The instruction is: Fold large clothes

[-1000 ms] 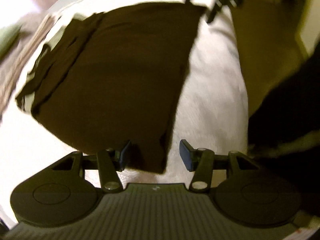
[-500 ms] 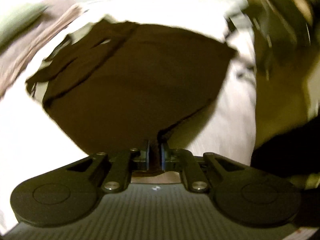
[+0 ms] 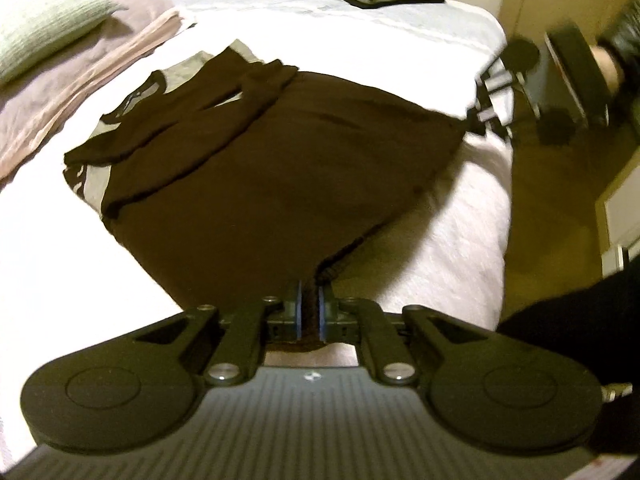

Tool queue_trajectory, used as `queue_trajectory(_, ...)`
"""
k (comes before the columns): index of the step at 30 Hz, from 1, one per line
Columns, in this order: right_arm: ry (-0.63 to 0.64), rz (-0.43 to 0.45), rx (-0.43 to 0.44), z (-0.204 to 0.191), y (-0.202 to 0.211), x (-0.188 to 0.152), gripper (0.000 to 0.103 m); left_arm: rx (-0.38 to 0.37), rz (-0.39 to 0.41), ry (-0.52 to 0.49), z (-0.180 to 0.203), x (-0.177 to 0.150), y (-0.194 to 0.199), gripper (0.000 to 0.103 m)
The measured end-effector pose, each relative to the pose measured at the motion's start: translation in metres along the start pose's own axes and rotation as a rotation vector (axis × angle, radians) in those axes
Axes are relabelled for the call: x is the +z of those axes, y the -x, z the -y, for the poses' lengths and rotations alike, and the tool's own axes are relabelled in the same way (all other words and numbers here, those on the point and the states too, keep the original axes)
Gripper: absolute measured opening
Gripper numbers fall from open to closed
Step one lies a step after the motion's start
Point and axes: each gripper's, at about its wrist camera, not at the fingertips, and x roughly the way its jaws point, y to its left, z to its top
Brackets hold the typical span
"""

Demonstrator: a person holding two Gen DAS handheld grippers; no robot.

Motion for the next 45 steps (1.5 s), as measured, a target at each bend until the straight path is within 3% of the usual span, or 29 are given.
queue_trajectory(6,0.070,0.004,0.031,0.009,0.048,0.016,0.000,-0.004,-0.001,-0.084,0.019,-0.005,0.035,0.003)
queue_trajectory(11,0.087,-0.027,0.128,-0.007,0.089,0.018,0.000,-0.040,-0.005,-0.115,0.038,-0.008,0.058,0.003)
queue_trajectory(18,0.062,-0.113,0.294,-0.029,0.141,0.025,0.000,-0.172,-0.068,0.002,0.073,-0.027,0.088,0.003)
queue_trajectory(21,0.047,-0.132,0.324,-0.008,0.143,0.039,0.000,-0.200,-0.081,0.055,0.068,-0.026,0.094,0.003)
queue_trajectory(25,0.056,-0.106,0.292,0.057,0.132,0.070,0.000,-0.164,-0.053,0.110,0.018,0.008,0.098,0.003)
queue_trajectory(30,0.072,-0.097,0.237,0.161,0.076,0.104,0.000,-0.081,-0.009,0.163,-0.078,0.079,0.082,0.003)
queue_trajectory(35,0.019,-0.113,0.297,0.252,-0.013,0.124,0.000,-0.039,-0.027,0.208,-0.176,0.134,0.029,0.003)
queue_trajectory(40,-0.035,-0.132,0.397,0.314,-0.116,0.126,0.000,-0.019,-0.079,0.288,-0.258,0.157,-0.049,0.003)
queue_trajectory(45,-0.132,-0.152,0.515,0.352,-0.202,0.119,0.000,-0.029,-0.157,0.354,-0.309,0.151,-0.120,0.003)
